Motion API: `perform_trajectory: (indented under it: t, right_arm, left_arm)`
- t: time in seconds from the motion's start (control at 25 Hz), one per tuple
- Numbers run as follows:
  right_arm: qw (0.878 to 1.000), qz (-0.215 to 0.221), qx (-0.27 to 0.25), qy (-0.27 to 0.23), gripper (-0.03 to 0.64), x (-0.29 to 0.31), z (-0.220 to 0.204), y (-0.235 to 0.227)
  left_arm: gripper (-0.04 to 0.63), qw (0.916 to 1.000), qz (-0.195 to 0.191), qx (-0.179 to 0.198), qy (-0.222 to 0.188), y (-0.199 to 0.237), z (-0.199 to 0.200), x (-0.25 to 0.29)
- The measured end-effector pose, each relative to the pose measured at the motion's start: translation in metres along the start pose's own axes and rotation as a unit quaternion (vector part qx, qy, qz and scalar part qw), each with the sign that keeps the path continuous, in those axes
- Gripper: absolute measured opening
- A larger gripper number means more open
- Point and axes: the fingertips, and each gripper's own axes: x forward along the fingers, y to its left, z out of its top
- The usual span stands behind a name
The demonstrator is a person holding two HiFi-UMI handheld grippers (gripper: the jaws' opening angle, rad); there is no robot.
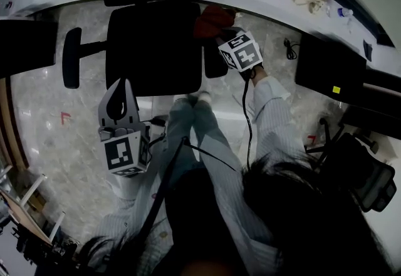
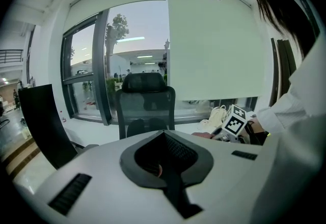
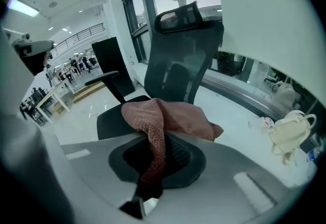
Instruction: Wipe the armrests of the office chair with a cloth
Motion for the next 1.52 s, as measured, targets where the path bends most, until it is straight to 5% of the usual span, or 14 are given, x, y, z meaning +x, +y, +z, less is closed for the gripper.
perform_trajectory:
  t: [0.24,0.48,0.64,1.2,1.52]
  right_arm:
    - [0.997,0.072,-0.031,-0.002,0.028,-0.053,-0.054,0.082]
    - [0.995,0.09,-0.043,0.004,0.028,-0.076,-0.09,0.115]
    - [0.995,0.101,-0.027,-0.007,0.028,-0.075,-0.077,0.104]
    - [0.999,-0.034,-0.002,-0.004,0.028,0.025,0.025,-0.036]
    - [1.0,-0.003,-0.02,0.008,0.026,-0.002,-0.005,0.008]
  left_arm:
    - [0.003,0.9997,-0.024,0.007,-0.003,-0.02,0.006,0.004]
    - [0.003,0.9993,-0.036,0.01,-0.005,-0.036,0.009,0.004]
    - [0.003,0.9996,-0.026,0.008,0.001,-0.034,0.001,-0.002]
    - [0.003,0.9994,0.029,-0.007,0.02,0.008,-0.022,-0.021]
    - [0.003,0.9999,0.013,-0.002,0.01,0.002,-0.017,-0.02]
